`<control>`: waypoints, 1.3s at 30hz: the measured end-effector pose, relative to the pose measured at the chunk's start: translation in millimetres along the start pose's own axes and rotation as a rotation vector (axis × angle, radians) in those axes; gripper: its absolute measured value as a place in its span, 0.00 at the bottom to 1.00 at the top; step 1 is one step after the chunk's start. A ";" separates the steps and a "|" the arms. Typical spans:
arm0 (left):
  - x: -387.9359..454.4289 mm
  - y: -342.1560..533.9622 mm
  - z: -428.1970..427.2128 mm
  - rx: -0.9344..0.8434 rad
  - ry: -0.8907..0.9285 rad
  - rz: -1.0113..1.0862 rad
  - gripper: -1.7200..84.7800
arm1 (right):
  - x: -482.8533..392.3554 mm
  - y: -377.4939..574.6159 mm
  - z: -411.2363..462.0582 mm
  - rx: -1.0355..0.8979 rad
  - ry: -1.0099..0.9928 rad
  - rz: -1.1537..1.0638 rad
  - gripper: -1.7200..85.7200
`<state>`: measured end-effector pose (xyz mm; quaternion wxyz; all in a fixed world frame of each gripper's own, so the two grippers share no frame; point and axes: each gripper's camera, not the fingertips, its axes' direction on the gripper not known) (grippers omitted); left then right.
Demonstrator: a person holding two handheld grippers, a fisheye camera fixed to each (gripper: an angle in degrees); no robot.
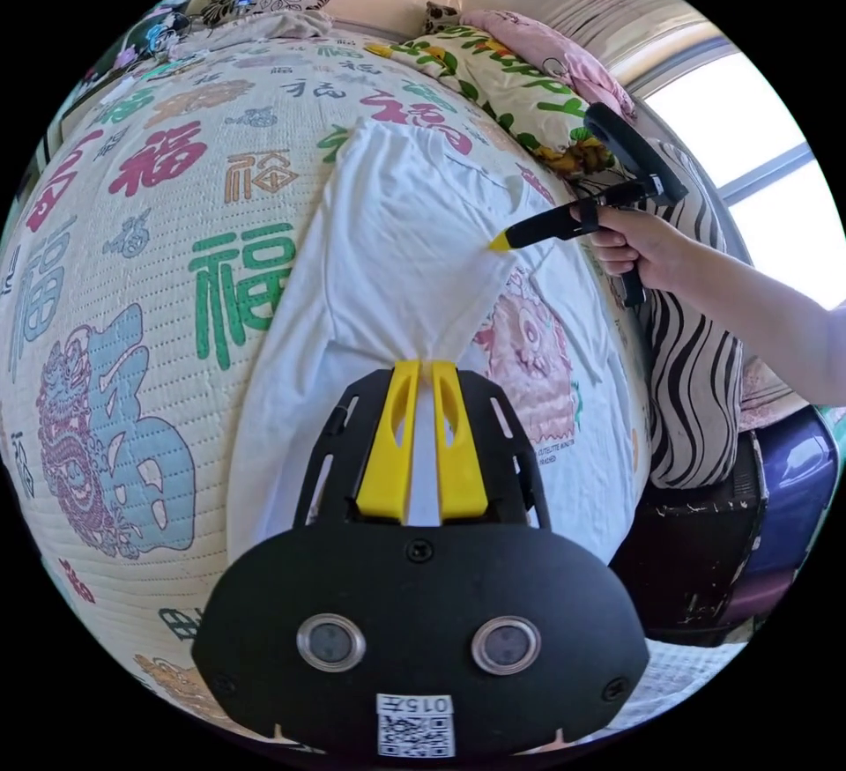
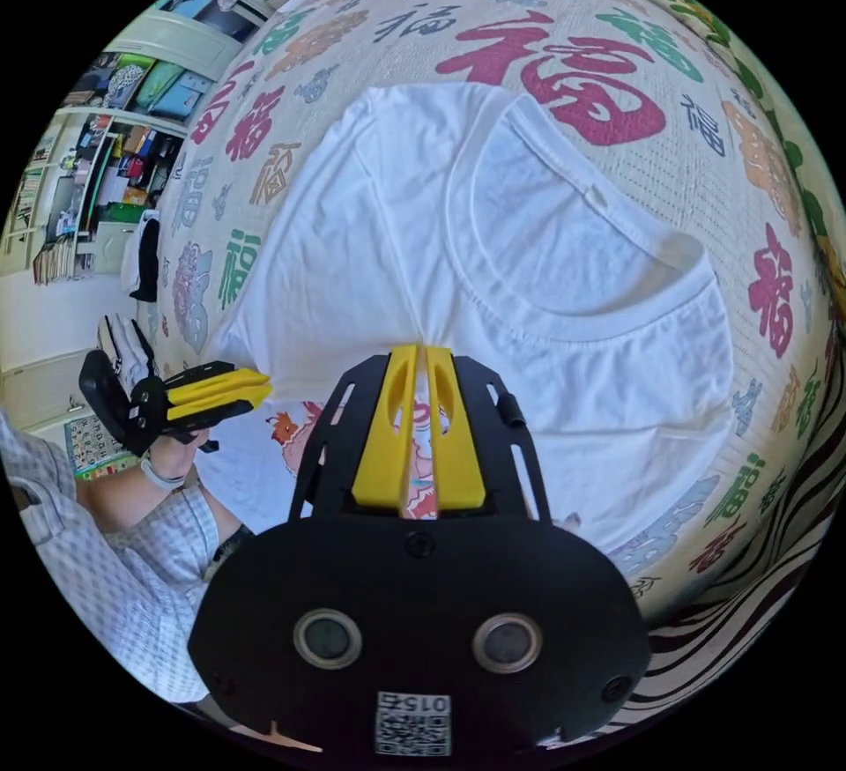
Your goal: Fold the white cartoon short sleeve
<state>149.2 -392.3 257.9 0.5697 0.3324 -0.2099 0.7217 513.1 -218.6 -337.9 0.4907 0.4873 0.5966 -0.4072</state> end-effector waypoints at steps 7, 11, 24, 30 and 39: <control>12.2 -0.4 2.9 0.050 0.005 0.074 0.01 | 13.1 49.5 -40.0 0.059 -0.062 0.037 0.01; 13.4 1.6 37.2 -0.039 -0.012 0.093 0.02 | 25.3 77.5 -38.4 0.034 -0.075 0.079 0.01; 26.9 -66.3 51.4 -0.037 0.025 0.294 0.03 | 26.8 196.2 -115.4 0.322 -0.049 0.189 0.04; 41.1 -33.5 138.9 -0.305 0.032 0.329 0.03 | 21.7 230.9 -88.3 0.268 -0.058 0.290 0.02; 89.9 -48.6 149.3 -0.162 0.046 0.356 0.03 | 56.2 405.7 -177.6 0.487 0.081 0.448 0.02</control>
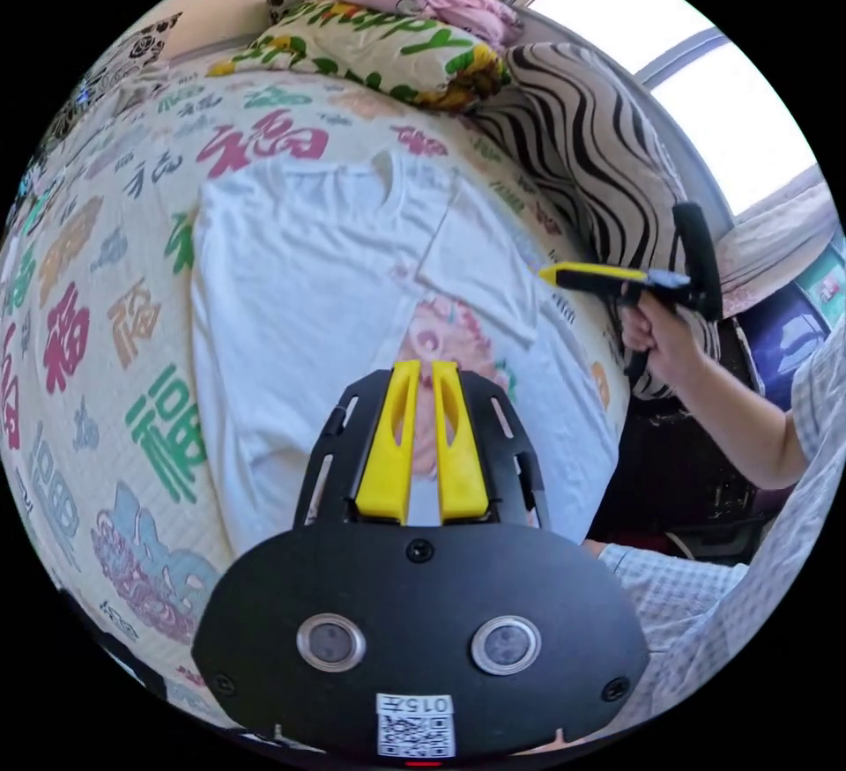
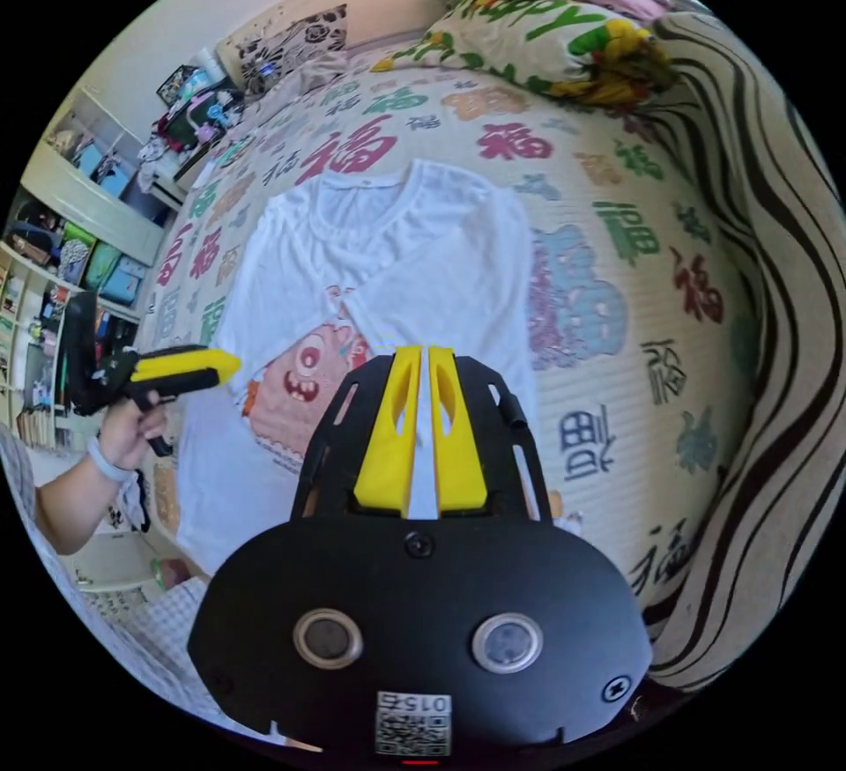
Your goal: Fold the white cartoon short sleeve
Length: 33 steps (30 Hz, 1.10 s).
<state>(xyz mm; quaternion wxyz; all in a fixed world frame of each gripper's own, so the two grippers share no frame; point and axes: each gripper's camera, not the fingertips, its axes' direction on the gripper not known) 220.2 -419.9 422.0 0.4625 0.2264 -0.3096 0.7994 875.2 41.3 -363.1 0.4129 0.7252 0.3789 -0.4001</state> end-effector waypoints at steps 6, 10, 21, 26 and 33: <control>54.8 -108.3 71.8 0.058 0.010 0.109 0.04 | 65.6 33.6 -29.1 0.024 0.049 0.116 0.02; 83.1 -156.3 151.5 -0.062 0.031 0.116 0.03 | 85.2 29.5 -30.9 0.045 0.030 0.103 0.02; 64.7 -139.6 170.4 0.014 0.012 -0.014 0.02 | 159.6 54.7 -70.5 -0.087 -0.071 0.111 0.02; 2.6 -145.3 98.4 0.149 -0.151 -0.106 0.08 | 193.7 -13.8 -124.5 0.056 -0.077 -0.079 0.06; -61.9 -219.1 96.7 -0.137 -0.324 0.016 0.11 | 157.4 -195.3 -93.7 0.039 -0.264 -0.282 0.12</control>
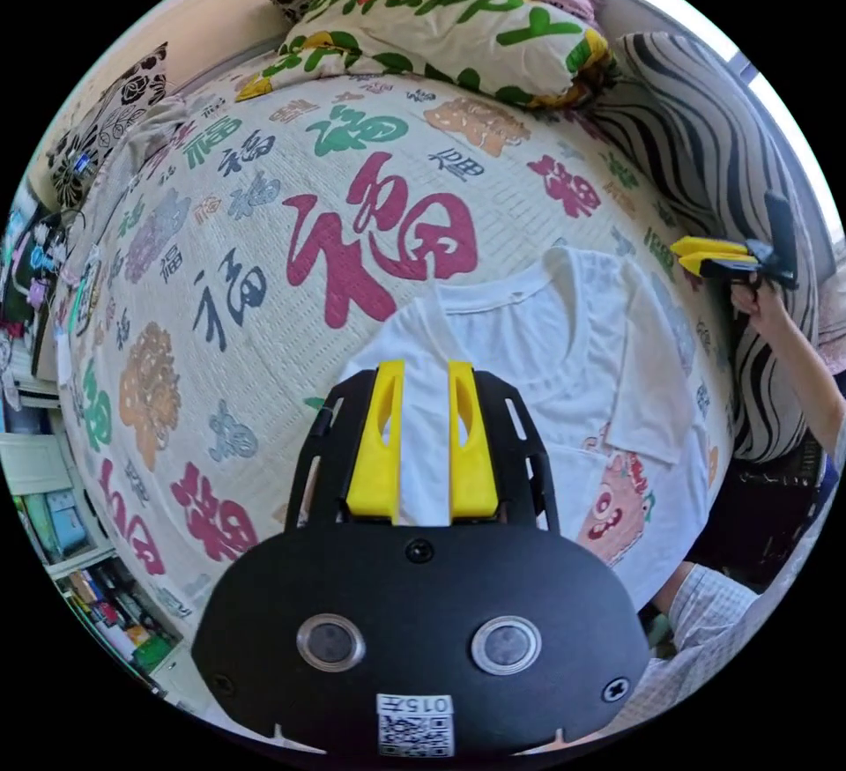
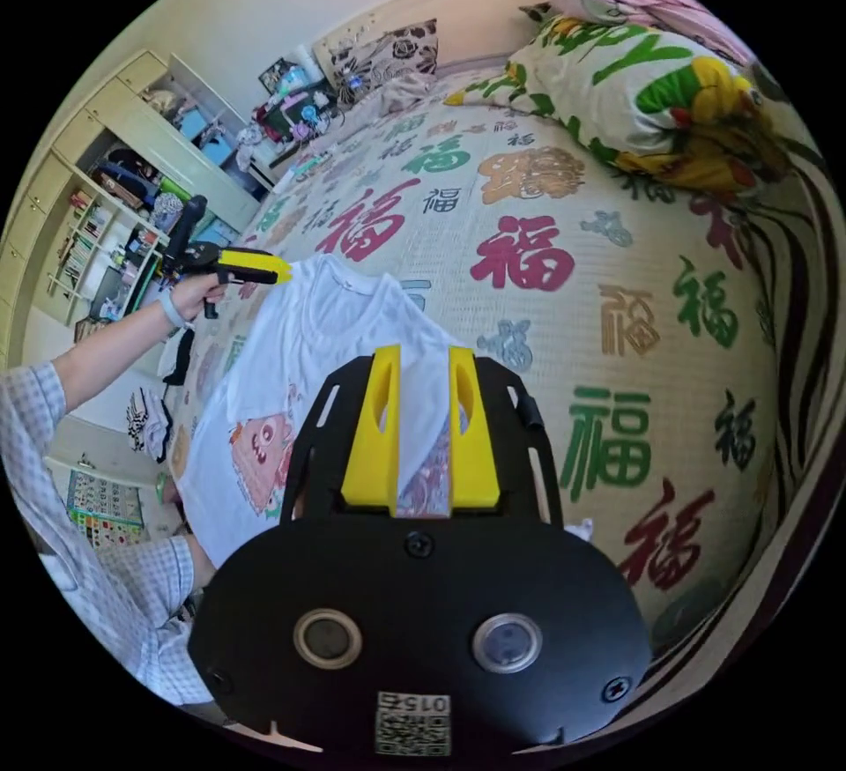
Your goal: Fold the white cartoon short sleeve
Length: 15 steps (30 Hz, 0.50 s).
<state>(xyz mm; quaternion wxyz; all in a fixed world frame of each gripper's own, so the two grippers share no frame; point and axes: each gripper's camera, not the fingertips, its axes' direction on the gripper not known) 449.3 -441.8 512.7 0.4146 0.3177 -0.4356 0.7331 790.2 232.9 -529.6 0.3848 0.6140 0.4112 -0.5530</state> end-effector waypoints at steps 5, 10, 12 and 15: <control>-2.4 -44.0 13.0 -0.046 -0.018 0.057 0.11 | -15.6 -94.9 83.1 -0.223 0.063 -0.028 0.17; 2.4 -45.5 38.6 -0.136 -0.046 0.079 0.10 | -31.7 -121.8 121.6 -0.339 0.175 -0.023 0.12; 3.6 -38.4 34.9 -0.102 -0.024 0.082 0.07 | -40.4 -123.3 121.6 -0.329 0.221 -0.054 0.10; 7.0 -30.3 23.4 -0.105 0.017 0.095 0.04 | -49.9 -128.8 116.6 -0.361 0.201 -0.067 0.02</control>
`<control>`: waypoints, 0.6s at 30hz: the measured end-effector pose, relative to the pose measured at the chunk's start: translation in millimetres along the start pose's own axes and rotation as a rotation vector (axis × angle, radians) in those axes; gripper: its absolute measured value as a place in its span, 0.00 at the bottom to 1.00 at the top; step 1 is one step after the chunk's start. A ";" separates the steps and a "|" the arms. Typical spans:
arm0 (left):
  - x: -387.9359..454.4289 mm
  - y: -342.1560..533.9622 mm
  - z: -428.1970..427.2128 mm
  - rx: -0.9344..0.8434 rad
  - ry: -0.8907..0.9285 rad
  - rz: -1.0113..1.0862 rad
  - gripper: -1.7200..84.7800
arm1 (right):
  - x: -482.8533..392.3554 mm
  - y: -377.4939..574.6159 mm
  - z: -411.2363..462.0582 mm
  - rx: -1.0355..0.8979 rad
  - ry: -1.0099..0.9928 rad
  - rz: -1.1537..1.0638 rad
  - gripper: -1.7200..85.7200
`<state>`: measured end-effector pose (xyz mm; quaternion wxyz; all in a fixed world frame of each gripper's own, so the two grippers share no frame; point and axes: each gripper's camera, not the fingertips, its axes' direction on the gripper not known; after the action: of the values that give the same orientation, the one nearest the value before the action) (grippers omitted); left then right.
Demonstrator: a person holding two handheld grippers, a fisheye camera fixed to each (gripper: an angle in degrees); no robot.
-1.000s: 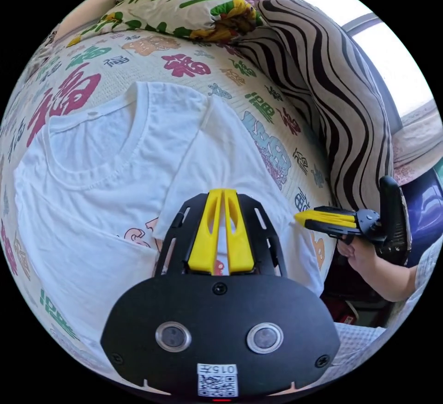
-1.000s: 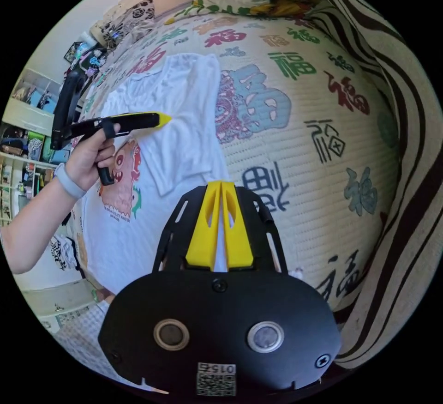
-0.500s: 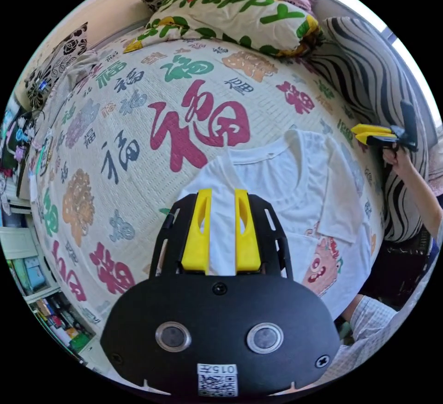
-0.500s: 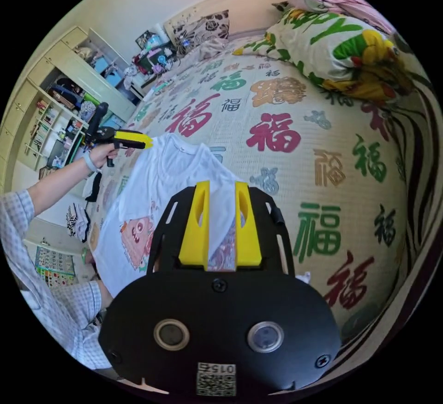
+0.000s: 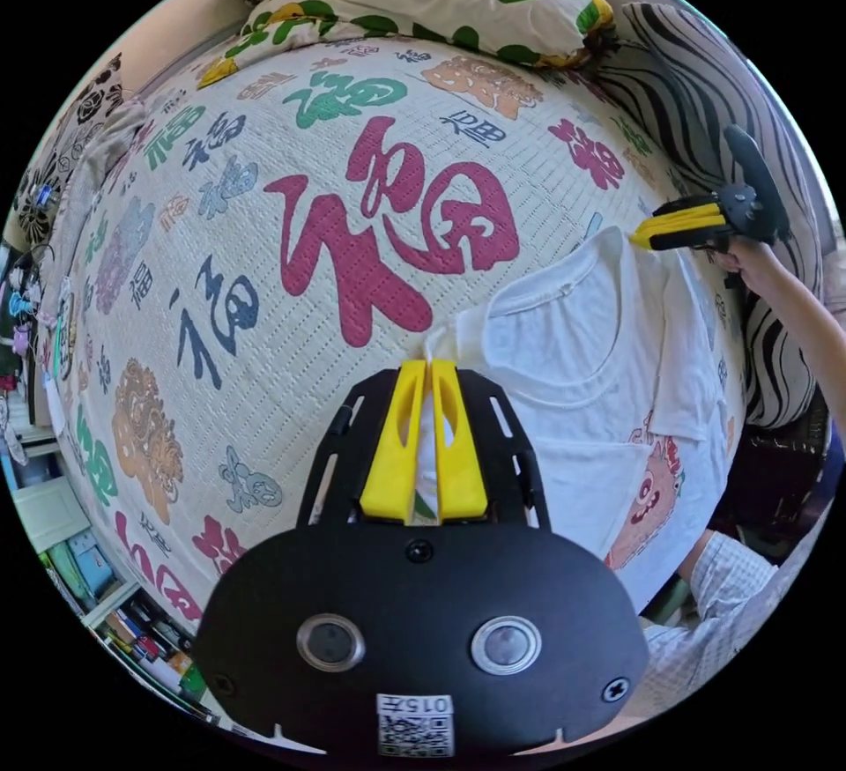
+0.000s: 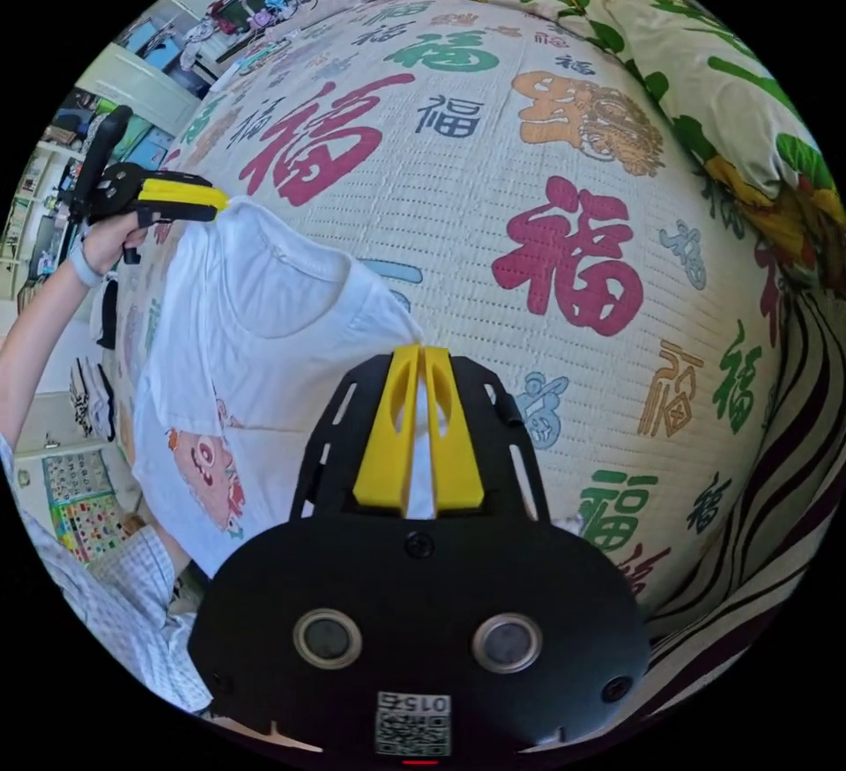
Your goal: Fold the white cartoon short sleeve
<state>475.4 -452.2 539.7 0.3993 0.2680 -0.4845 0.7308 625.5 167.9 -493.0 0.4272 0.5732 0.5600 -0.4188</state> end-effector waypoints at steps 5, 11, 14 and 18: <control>29.7 53.5 -60.1 0.122 -0.022 0.109 0.02 | -30.7 31.5 -51.8 0.094 -0.010 -0.062 0.01; 93.4 189.0 -146.2 0.278 0.023 0.208 0.02 | -94.7 139.0 -127.2 0.227 -0.099 -0.167 0.01; 134.1 264.8 -168.8 0.296 0.094 0.218 0.02 | -137.6 200.8 -137.0 0.200 -0.153 -0.190 0.01; 187.8 349.2 -167.7 0.229 0.176 0.218 0.02 | -199.7 276.2 -125.0 0.121 -0.166 -0.227 0.01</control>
<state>79.1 -310.7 448.5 0.3253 0.1925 -0.3877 0.8407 897.5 228.8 -260.3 0.3864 0.4942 0.5577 -0.5435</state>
